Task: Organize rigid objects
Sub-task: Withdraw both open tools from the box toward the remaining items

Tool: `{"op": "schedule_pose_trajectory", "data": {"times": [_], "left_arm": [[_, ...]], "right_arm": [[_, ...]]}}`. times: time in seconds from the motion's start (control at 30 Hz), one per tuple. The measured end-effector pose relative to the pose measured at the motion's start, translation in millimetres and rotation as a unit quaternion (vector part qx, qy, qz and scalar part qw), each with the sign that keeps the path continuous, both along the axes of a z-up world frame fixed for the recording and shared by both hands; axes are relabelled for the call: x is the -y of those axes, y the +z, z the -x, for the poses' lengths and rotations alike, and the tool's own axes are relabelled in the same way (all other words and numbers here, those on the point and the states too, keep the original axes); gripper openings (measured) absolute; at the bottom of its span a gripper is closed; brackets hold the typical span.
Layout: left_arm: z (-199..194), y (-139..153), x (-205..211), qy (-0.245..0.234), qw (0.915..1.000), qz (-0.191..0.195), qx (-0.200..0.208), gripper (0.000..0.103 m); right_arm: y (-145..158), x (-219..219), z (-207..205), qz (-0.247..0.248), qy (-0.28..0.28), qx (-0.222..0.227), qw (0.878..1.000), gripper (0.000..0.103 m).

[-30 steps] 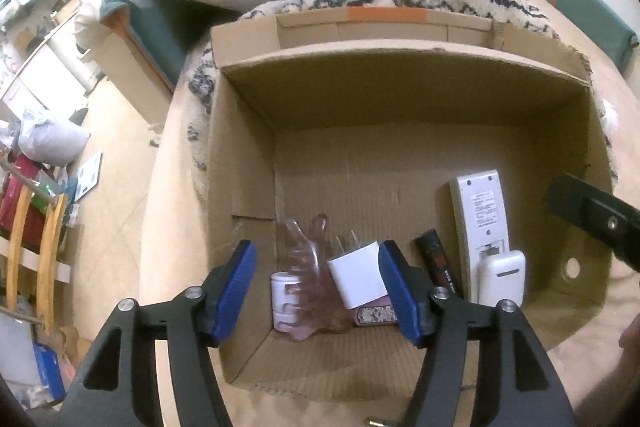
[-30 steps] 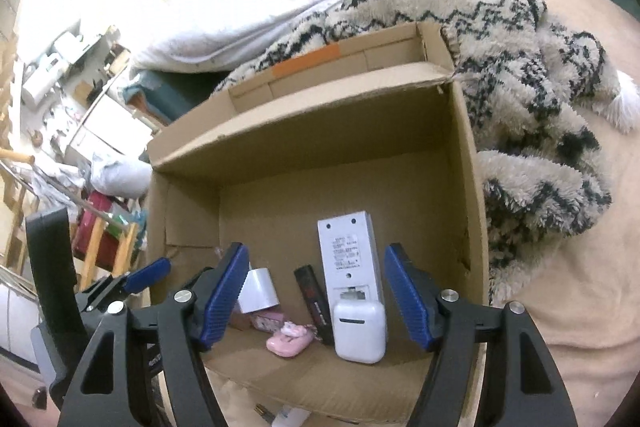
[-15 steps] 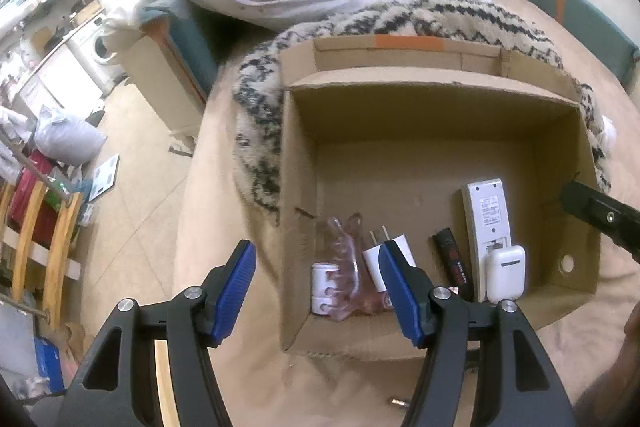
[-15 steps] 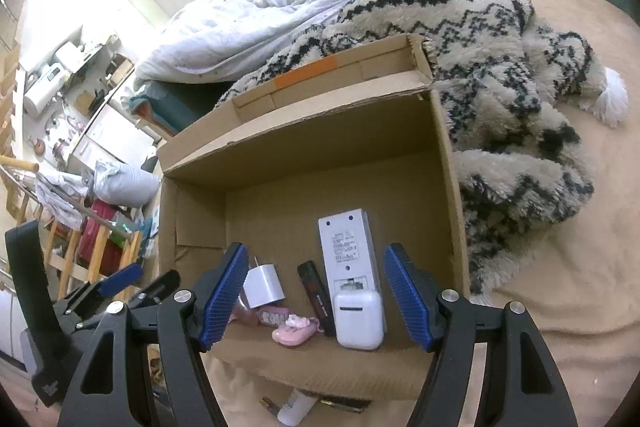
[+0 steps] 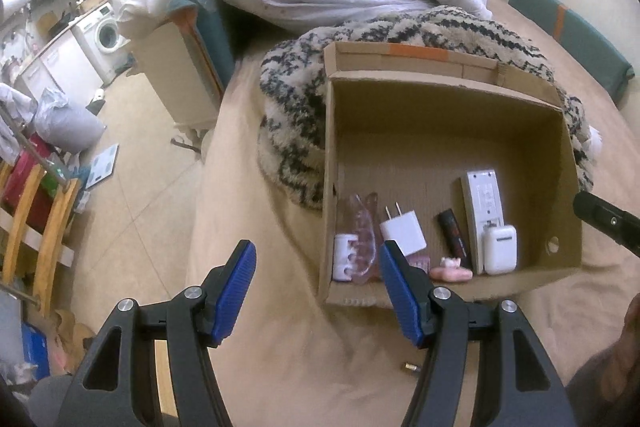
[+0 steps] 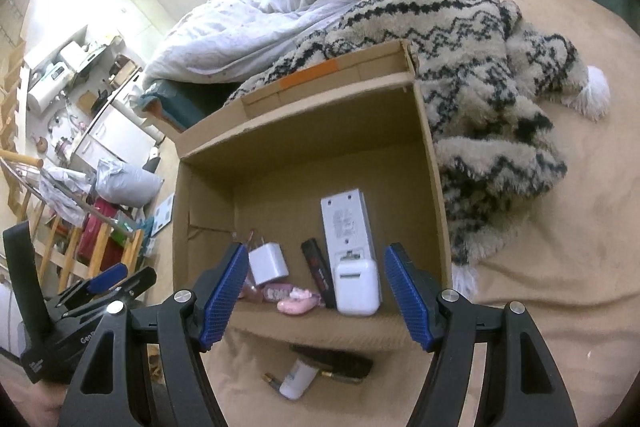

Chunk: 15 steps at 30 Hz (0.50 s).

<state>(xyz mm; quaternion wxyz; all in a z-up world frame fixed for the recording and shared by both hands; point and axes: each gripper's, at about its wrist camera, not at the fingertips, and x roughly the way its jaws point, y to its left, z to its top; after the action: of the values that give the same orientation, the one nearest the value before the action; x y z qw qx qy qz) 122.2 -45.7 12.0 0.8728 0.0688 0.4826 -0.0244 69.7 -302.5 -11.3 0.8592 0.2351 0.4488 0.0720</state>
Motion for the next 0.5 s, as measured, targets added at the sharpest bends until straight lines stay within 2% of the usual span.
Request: {"op": "schedule_pose_trajectory", "data": {"times": [0.23,0.5], "left_arm": [[19.4,-11.5,-9.8,0.003,0.9999,0.005,-0.014,0.061],[26.5,-30.6,-26.3,0.034,0.9986,0.020,-0.035,0.061]], "right_arm": [[-3.8,-14.9,19.3,0.006,0.019,-0.009,1.000,0.074],[-13.7,-28.1,33.6,0.011,0.032,-0.026,0.999,0.074]]}}
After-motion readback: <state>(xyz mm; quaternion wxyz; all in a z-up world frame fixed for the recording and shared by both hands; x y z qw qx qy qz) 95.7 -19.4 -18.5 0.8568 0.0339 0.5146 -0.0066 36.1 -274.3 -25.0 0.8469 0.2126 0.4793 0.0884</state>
